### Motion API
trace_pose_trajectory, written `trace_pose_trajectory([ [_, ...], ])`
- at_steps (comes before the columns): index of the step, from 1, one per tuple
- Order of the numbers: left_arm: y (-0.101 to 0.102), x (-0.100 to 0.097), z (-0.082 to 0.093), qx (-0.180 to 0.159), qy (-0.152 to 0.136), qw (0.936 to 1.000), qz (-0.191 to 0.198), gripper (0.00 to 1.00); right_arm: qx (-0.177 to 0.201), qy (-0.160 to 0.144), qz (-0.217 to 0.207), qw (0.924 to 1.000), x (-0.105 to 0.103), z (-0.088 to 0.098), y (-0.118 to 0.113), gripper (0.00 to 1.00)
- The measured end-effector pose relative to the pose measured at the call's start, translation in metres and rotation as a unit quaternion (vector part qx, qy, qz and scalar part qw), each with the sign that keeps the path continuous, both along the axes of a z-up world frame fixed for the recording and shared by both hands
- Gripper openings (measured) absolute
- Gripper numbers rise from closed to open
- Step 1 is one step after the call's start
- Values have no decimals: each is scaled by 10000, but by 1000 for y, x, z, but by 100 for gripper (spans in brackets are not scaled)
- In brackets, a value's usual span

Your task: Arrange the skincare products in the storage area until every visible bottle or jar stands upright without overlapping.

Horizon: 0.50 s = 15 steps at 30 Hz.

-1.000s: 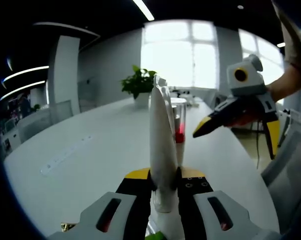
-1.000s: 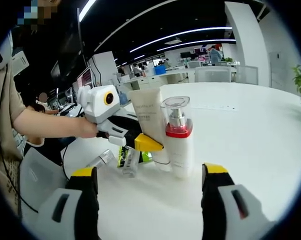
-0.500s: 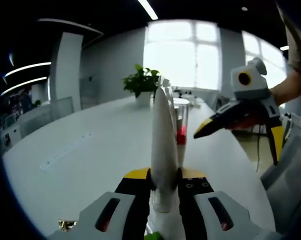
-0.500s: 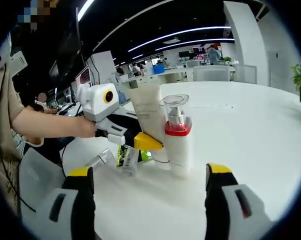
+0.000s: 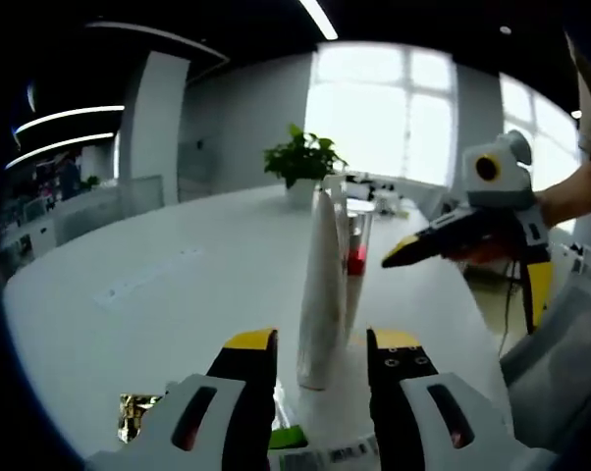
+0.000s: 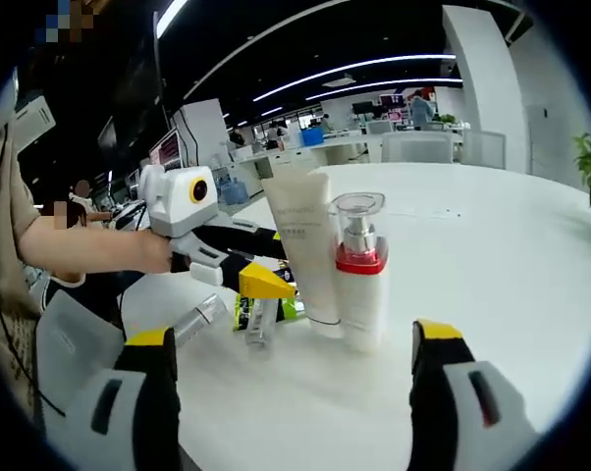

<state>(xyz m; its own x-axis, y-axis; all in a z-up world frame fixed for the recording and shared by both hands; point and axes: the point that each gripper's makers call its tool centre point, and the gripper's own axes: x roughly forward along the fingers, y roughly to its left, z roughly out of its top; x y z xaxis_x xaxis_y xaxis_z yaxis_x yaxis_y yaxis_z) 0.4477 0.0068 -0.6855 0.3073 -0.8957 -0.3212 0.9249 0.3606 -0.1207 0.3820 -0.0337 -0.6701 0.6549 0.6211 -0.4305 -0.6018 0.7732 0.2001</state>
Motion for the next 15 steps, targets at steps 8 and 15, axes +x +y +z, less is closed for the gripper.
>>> trace_pose_trajectory([
  [8,29,-18,-4,155,172,9992,338,47,-13,10,102,9999,-7,-1,11,100],
  [15,54,-33,-4,238,324,9972,638,57,22,7,135,9999,-15,1,16,100],
])
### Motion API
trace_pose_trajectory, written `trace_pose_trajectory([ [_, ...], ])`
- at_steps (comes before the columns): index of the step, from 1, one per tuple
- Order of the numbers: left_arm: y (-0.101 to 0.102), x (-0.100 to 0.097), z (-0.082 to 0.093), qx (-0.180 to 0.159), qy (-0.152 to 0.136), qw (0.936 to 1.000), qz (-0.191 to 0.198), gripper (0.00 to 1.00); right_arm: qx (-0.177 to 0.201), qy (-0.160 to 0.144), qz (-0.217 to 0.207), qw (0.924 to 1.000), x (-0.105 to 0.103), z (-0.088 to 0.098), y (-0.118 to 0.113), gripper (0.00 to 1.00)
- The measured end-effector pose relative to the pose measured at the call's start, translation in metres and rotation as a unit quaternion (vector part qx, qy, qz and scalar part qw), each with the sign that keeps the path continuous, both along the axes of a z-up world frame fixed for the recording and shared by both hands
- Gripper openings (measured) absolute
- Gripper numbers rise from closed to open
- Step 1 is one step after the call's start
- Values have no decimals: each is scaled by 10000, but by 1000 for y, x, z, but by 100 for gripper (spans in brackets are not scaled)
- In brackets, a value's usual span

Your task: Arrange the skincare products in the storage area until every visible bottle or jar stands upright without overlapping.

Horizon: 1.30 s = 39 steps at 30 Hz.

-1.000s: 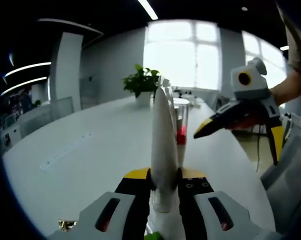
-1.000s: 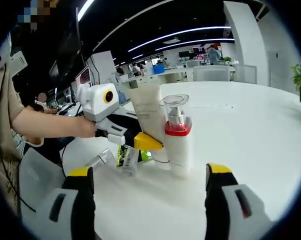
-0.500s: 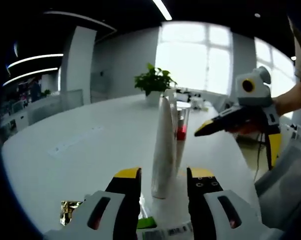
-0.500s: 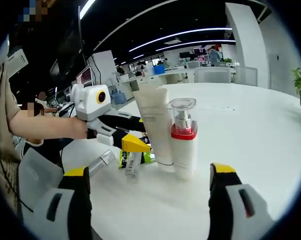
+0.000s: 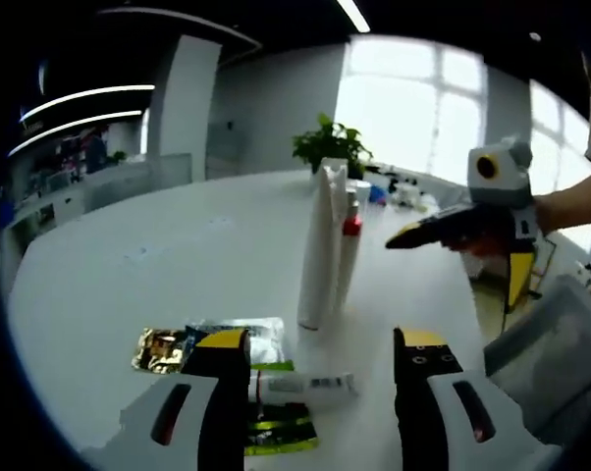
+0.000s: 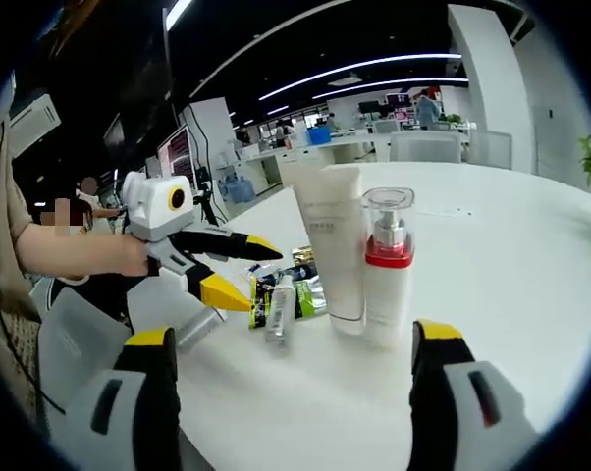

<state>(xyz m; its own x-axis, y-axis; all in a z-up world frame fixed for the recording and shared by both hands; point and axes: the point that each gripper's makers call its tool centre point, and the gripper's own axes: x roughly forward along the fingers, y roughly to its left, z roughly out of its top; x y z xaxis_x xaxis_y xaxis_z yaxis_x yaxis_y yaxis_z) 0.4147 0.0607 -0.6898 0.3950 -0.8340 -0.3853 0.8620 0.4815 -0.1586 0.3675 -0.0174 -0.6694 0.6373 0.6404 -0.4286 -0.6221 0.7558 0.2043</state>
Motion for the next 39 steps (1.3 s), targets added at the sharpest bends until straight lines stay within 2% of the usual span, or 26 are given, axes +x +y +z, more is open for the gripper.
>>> trace_pose_trajectory([
  [9,29,-25,-1,-1,207,9990,390,69,18,-22,-7,10000,-14,3,4,100],
  [20,64,-53,4,80,319,9965,772,84,86,-39,-31,10000,-36,6,15,100],
  [33,91,-80,14,94,385,9927,1137,94,107,-62,-59,9999,-51,11,20,100],
  [39,105,-90,24,109,297,9905,1340,97,136,-78,-85,9998,-59,15,23,100],
])
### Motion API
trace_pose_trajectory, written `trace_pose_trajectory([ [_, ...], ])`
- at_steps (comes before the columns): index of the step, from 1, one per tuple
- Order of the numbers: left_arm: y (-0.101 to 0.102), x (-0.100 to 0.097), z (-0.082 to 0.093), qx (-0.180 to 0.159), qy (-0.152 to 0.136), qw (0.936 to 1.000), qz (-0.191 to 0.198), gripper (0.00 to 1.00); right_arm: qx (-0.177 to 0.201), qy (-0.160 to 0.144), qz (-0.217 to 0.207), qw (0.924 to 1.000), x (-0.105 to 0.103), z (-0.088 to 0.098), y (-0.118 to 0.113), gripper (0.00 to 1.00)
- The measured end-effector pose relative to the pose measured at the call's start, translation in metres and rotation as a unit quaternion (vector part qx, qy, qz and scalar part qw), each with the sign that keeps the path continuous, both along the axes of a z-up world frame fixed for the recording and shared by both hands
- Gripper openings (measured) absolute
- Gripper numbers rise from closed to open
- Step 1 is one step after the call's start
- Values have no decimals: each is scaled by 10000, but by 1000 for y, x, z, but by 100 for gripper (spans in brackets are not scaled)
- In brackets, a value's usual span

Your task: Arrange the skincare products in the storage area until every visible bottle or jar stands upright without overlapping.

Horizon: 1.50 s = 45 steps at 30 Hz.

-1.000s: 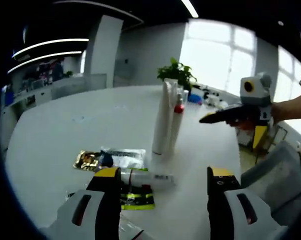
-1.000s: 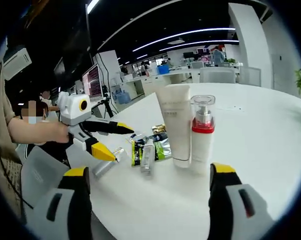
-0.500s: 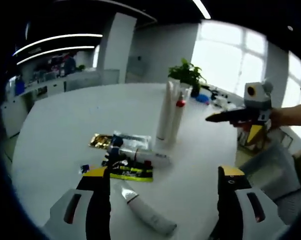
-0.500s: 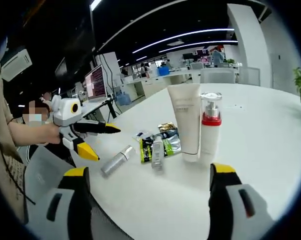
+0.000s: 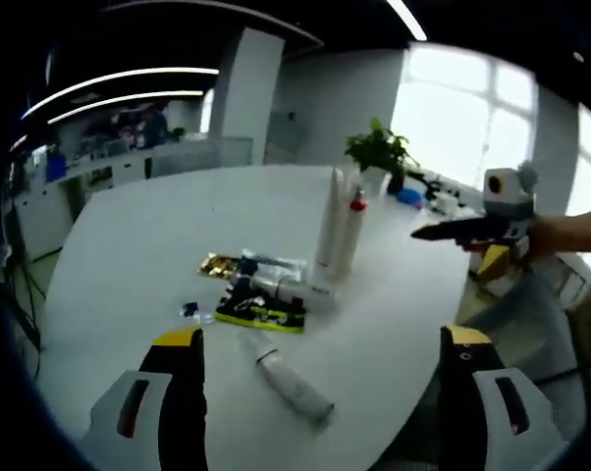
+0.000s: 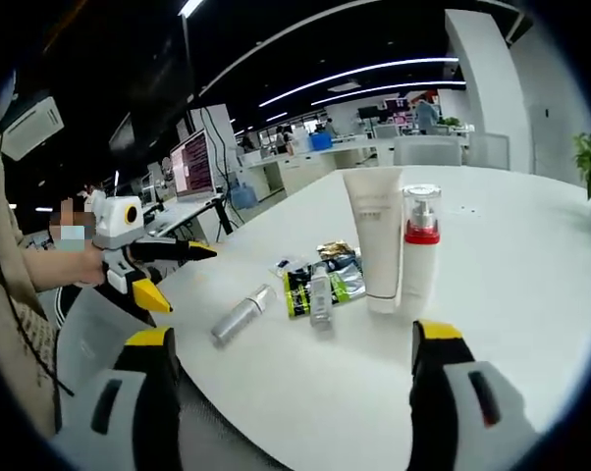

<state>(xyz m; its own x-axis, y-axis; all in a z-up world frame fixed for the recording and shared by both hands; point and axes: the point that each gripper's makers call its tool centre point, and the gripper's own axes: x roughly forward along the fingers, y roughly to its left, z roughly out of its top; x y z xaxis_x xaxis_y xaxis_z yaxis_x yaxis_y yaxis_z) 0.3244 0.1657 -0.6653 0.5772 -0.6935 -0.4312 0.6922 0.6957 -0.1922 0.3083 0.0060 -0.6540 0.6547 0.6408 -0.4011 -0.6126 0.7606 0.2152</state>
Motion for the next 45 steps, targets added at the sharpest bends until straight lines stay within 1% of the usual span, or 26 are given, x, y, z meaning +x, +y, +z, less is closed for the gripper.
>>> trace_pose_trajectory([
  [8,14,-12,9,42,-24,9998,197,97,38,-55,-9,10000,-7,7,6,100],
  [16,24,-26,11,157,-45,9994,295,97,58,-88,25,9999,-15,10,13,100],
  [24,37,-41,19,182,-84,9988,447,97,61,-45,2,10000,-25,12,15,100],
  [28,45,-49,22,207,-51,9985,506,92,68,-35,7,10000,-29,12,16,99],
  [31,52,-53,25,180,-126,9978,629,95,34,-14,50,10000,-31,11,18,100],
  [34,59,-56,26,173,-130,9969,755,96,57,10,73,10000,-32,11,18,99],
  [37,65,-59,27,169,-158,9960,868,96,51,28,93,9999,-33,10,19,100],
  [42,75,-63,19,255,-115,9947,989,97,31,25,98,9999,-35,9,20,99],
  [45,76,-62,21,275,-189,9943,1014,97,28,40,70,10000,-35,7,19,99],
])
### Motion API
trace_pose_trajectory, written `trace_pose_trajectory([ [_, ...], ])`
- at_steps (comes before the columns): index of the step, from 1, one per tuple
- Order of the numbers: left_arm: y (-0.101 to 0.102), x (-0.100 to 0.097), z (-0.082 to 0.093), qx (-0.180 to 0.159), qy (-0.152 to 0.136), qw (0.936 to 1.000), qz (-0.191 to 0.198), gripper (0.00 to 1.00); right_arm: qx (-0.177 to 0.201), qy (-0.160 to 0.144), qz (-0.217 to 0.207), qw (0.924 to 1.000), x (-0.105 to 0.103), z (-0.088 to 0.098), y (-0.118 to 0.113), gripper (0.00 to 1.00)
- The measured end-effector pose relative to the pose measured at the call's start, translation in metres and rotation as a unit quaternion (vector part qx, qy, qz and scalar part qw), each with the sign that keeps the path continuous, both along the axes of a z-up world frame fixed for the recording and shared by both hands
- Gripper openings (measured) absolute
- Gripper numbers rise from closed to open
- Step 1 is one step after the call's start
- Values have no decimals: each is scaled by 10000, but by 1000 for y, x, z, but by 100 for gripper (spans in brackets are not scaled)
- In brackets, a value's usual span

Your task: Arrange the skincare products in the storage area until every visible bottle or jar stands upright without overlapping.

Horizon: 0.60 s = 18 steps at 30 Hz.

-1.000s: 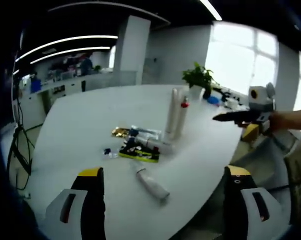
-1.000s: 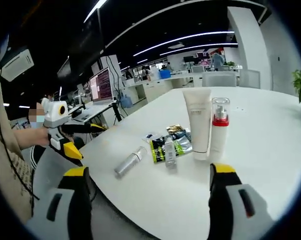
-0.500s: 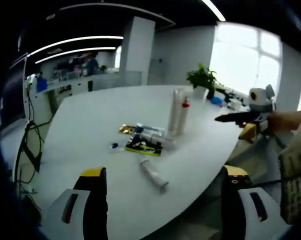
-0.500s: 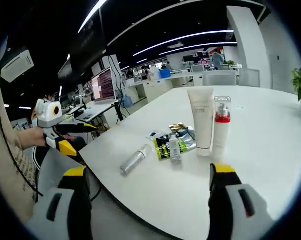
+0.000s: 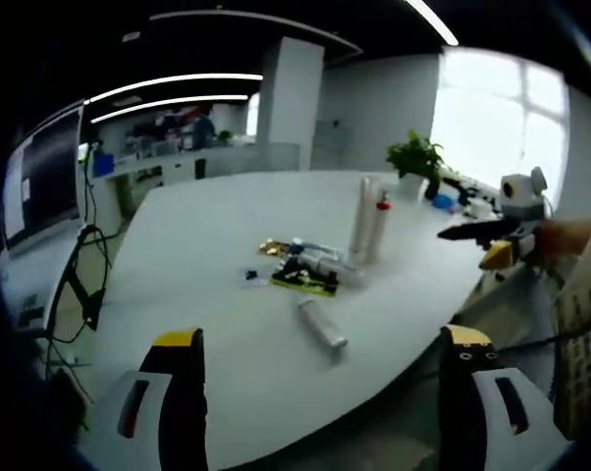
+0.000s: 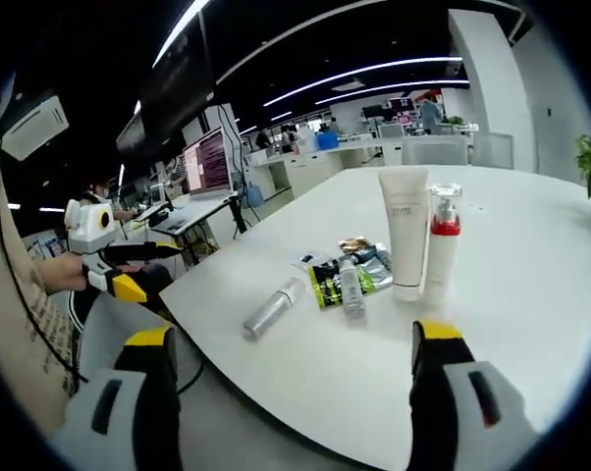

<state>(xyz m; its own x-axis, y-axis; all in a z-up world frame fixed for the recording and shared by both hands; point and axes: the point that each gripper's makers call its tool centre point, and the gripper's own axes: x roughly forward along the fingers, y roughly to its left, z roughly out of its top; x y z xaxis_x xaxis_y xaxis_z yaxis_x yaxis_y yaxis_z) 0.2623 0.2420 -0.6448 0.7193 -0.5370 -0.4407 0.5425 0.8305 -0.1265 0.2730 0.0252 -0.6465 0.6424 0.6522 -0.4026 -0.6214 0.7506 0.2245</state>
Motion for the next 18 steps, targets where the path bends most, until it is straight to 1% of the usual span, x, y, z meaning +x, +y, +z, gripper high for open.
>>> trace_pose_trajectory([
  [5,-2,0,-1,-9,0,10000,14,97,29,34,-50,10000,1,-1,-1,99],
  [8,-3,0,0,-18,-58,10000,14,97,22,66,-58,10000,1,-1,-1,99],
  [12,-5,-1,-2,7,-21,10000,-25,97,-17,92,-42,9999,3,-1,0,98],
  [18,-9,-3,-5,157,-21,9998,-158,97,-189,309,118,9993,12,-9,5,98],
])
